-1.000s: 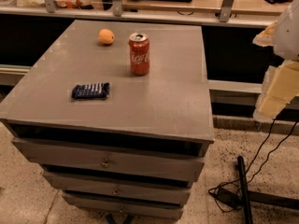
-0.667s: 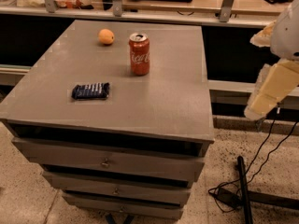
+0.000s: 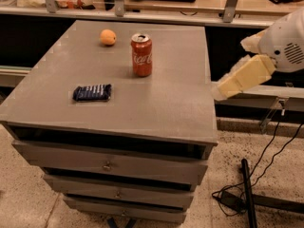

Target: Knock coke can over

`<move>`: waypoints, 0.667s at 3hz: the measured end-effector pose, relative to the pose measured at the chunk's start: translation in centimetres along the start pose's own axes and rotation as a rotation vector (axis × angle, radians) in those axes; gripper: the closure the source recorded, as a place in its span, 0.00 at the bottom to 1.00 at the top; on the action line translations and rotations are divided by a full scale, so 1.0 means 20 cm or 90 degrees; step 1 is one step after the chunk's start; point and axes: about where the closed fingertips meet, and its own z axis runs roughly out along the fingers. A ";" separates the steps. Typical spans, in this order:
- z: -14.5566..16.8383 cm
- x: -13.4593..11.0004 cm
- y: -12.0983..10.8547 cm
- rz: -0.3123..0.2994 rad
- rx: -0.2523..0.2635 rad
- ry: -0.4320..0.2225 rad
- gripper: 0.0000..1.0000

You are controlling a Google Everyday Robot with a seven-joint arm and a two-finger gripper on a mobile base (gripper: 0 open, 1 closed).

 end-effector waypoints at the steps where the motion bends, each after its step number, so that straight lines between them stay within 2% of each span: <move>1: 0.11 -0.11 -0.01 0.050 -0.016 -0.095 0.00; 2: 0.30 -0.21 -0.04 0.070 -0.008 -0.155 0.00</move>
Offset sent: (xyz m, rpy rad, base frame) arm 0.0739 0.0868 -0.0429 0.3356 -0.0800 -0.0599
